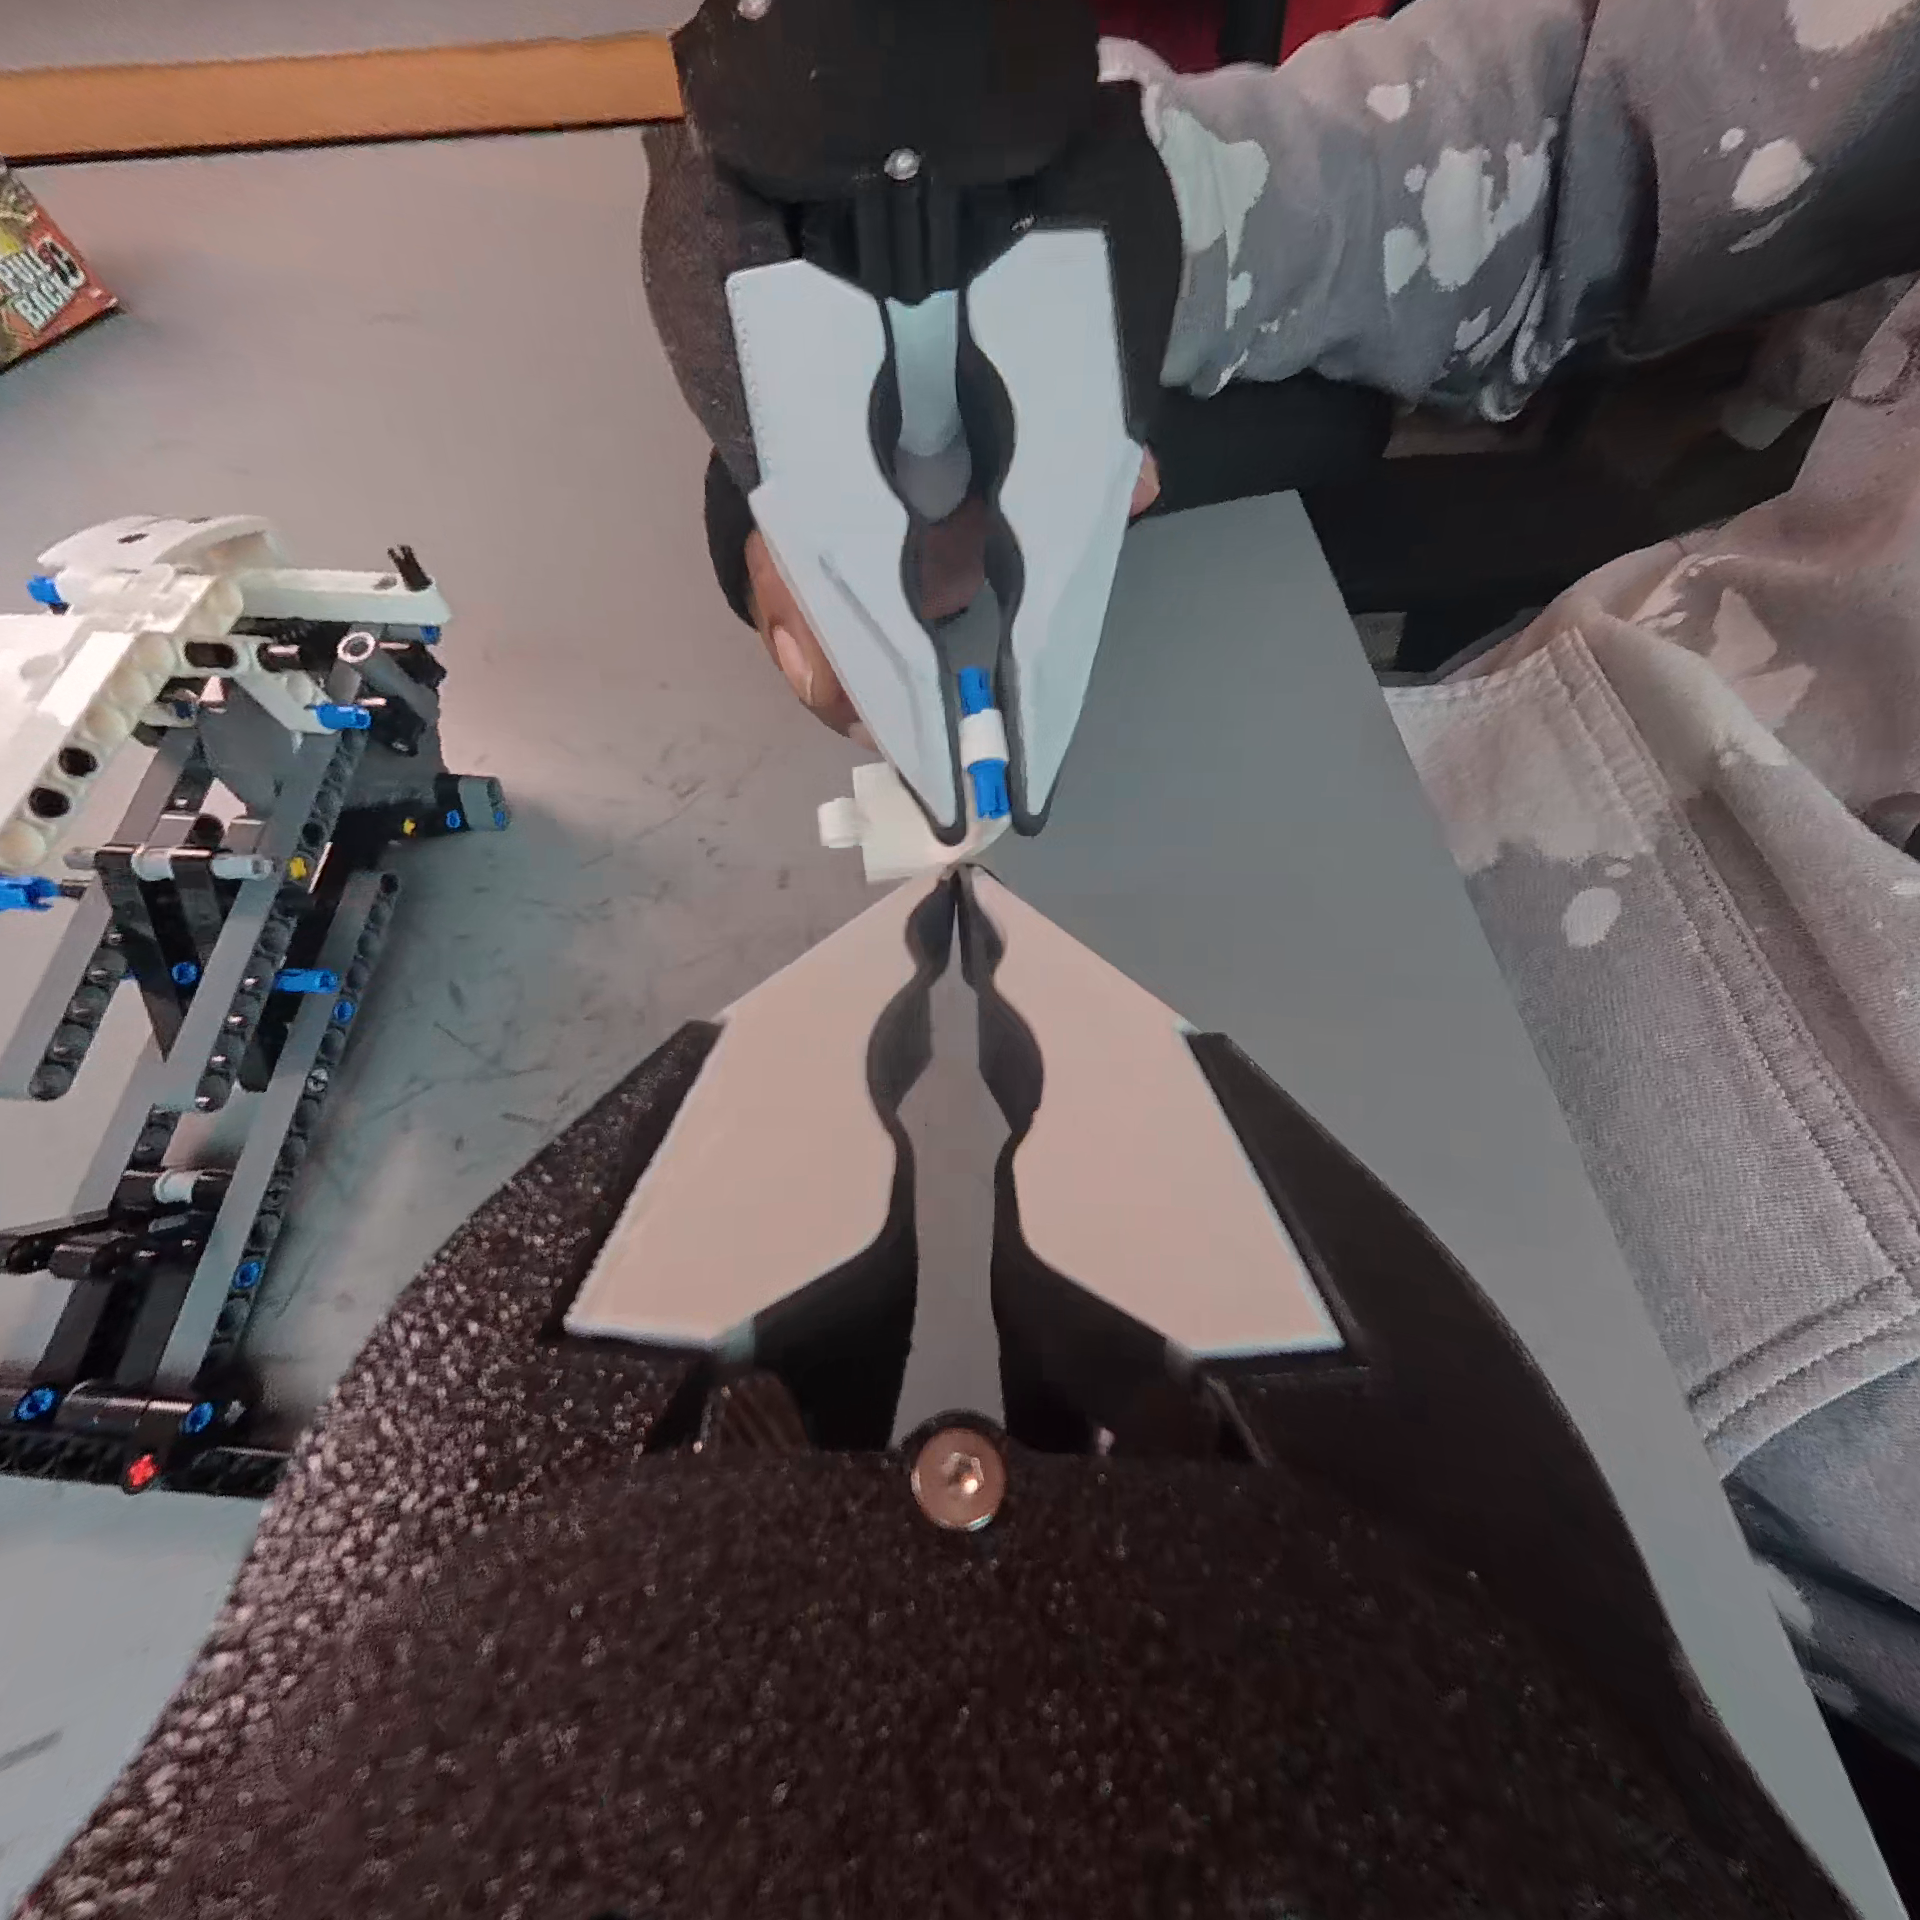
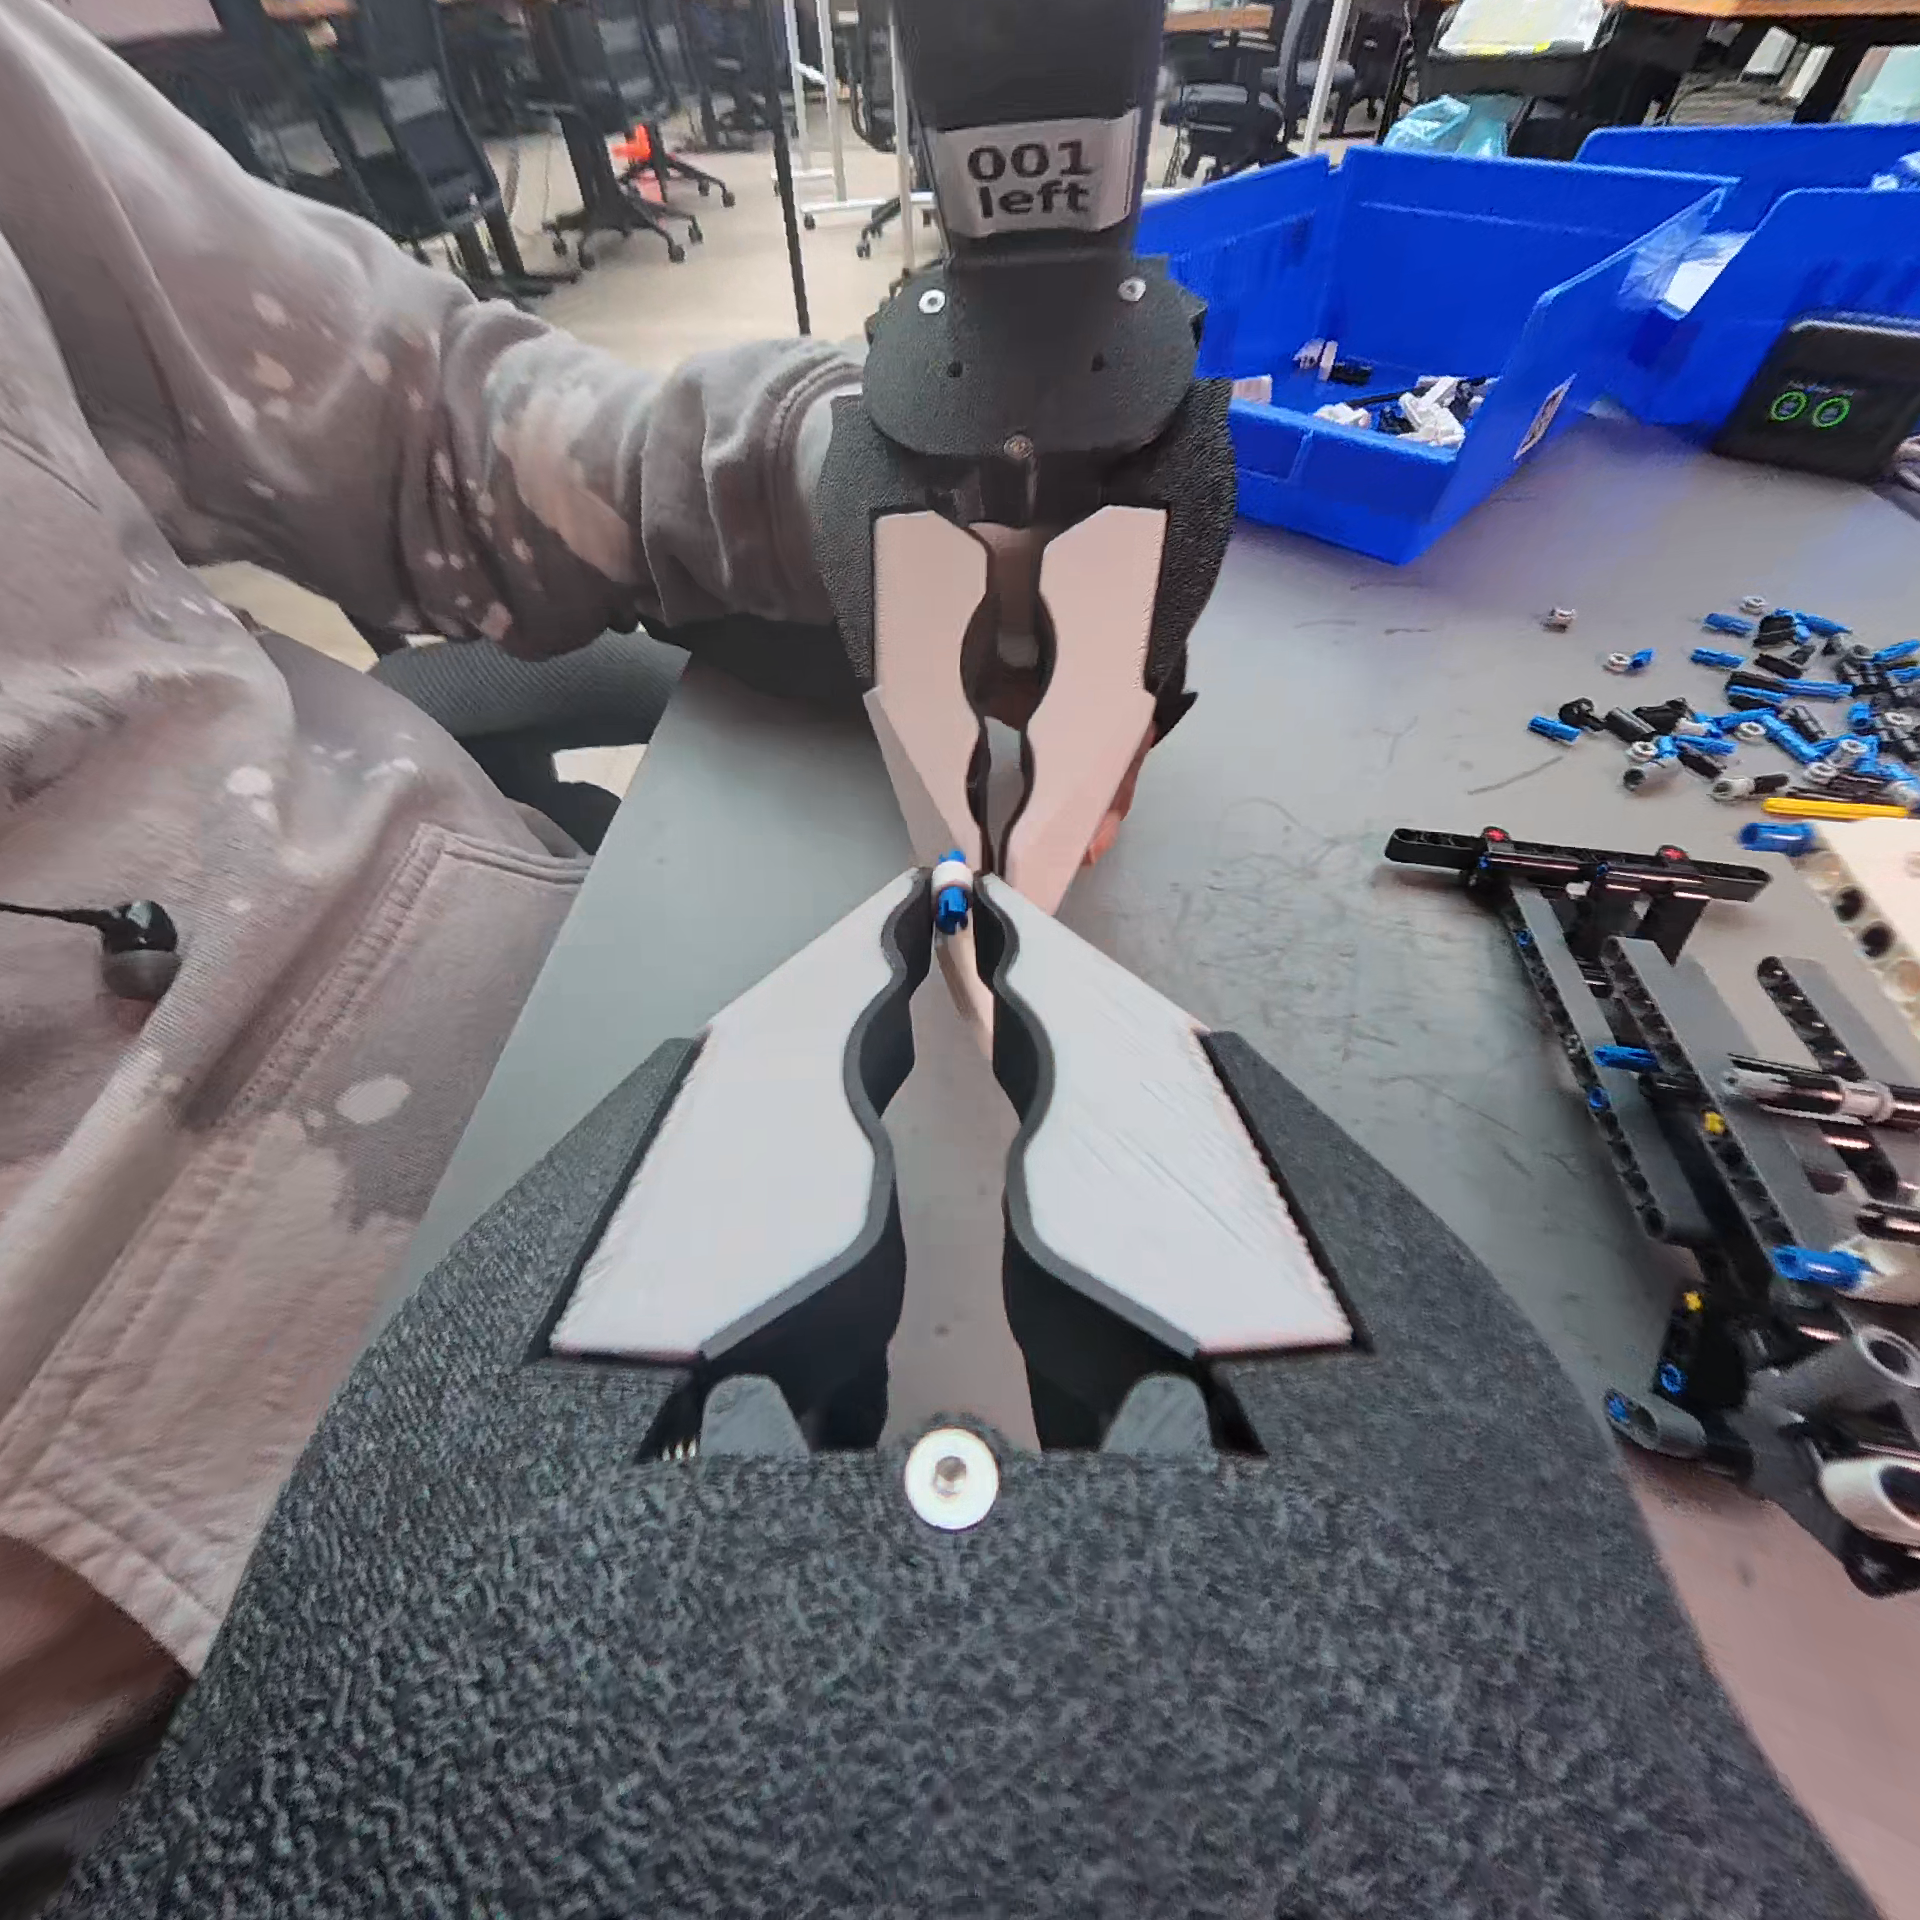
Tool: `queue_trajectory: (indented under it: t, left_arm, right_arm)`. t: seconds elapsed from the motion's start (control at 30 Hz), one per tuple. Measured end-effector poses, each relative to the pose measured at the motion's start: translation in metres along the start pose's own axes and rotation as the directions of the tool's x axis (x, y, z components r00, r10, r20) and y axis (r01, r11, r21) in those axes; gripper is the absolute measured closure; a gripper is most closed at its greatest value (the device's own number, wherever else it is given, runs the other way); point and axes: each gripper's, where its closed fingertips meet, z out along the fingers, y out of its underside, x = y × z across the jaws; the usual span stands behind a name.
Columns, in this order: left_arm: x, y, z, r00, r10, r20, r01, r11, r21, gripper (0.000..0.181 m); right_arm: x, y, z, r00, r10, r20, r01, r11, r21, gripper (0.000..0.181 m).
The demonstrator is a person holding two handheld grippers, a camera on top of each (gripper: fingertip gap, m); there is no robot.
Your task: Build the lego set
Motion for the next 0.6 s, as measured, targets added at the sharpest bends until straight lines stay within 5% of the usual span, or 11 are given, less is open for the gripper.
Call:
queue_trajectory:
  t: [0.23, 0.33, 0.6]
  left_arm:
    - [-0.004, -0.026, -0.008, 0.993, -0.113, -0.025, 0.116, 0.979, 0.169, 0.181]
    - [-0.006, -0.023, -0.005, 0.996, -0.086, 0.012, 0.084, 0.985, 0.149, 0.161]
    - [-0.013, -0.030, -0.006, 0.970, -0.244, -0.011, 0.241, 0.952, 0.191, 0.178]
  right_arm:
    - [0.010, -0.028, -0.011, 0.989, 0.145, 0.005, -0.143, 0.975, 0.168, 0.175]
    - [0.013, -0.030, -0.011, 0.974, 0.224, 0.036, -0.227, 0.955, 0.189, 0.175]
    - [0.025, -0.030, -0.012, 0.961, 0.278, 0.011, -0.272, 0.932, 0.239, 0.169]
